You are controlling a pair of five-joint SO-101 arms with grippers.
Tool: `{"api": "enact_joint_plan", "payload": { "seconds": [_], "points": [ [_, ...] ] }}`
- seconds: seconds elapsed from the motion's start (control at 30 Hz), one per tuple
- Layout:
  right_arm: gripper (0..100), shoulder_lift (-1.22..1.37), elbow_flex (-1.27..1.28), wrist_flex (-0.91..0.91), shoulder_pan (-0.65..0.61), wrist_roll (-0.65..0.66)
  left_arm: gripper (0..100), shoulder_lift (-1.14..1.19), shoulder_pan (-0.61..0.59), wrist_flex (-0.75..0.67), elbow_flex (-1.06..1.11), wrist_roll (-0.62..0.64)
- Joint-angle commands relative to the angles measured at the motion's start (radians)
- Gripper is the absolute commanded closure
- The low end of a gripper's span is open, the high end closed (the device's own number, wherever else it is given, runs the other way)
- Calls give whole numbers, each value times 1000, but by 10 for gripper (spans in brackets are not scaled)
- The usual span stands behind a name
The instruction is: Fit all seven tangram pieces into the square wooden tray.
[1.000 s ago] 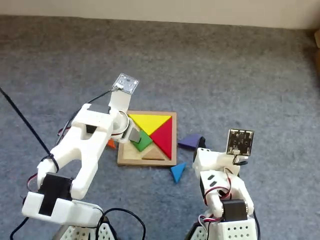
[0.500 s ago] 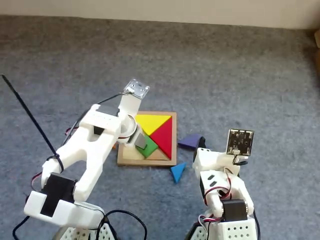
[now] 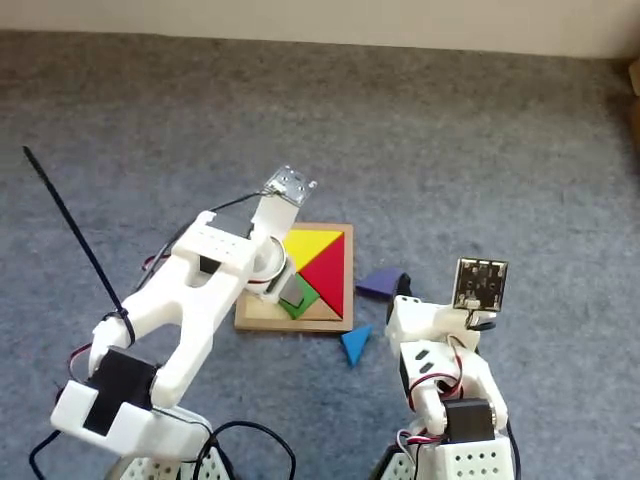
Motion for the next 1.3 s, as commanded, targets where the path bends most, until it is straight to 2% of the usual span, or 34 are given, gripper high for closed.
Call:
{"api": "enact_joint_plan", "payload": {
  "seconds": [0.0, 0.17, 0.4, 0.53, 0.67, 0.77, 0.93, 1.07, 1.17, 1.27],
  "points": [
    [666, -5, 30, -30, 8, 14, 695, -104, -10, 68, -4, 31],
    [666, -5, 30, -30, 8, 14, 691, -208, -85, 98, -2, 69],
    [666, -5, 30, -30, 8, 14, 691, -225, -179, 98, 18, 74],
    [666, -5, 30, -30, 8, 14, 691, -225, -182, 107, 21, 71],
    [666, -5, 30, -30, 16, 9, 694, -226, -81, 166, 13, 68],
    [666, -5, 30, -30, 79, 8, 694, -226, 10, 176, 13, 68],
    [666, -5, 13, -33, 188, -2, 694, -226, 151, 170, 12, 74],
    [666, -5, -25, -33, 259, -89, 695, -226, 280, 170, 18, 75],
    [666, -5, -25, -33, 305, -106, 695, -217, 354, 167, 19, 77],
    [666, -5, -25, -33, 314, -106, 695, -217, 395, 104, 28, 138]
  ]
}}
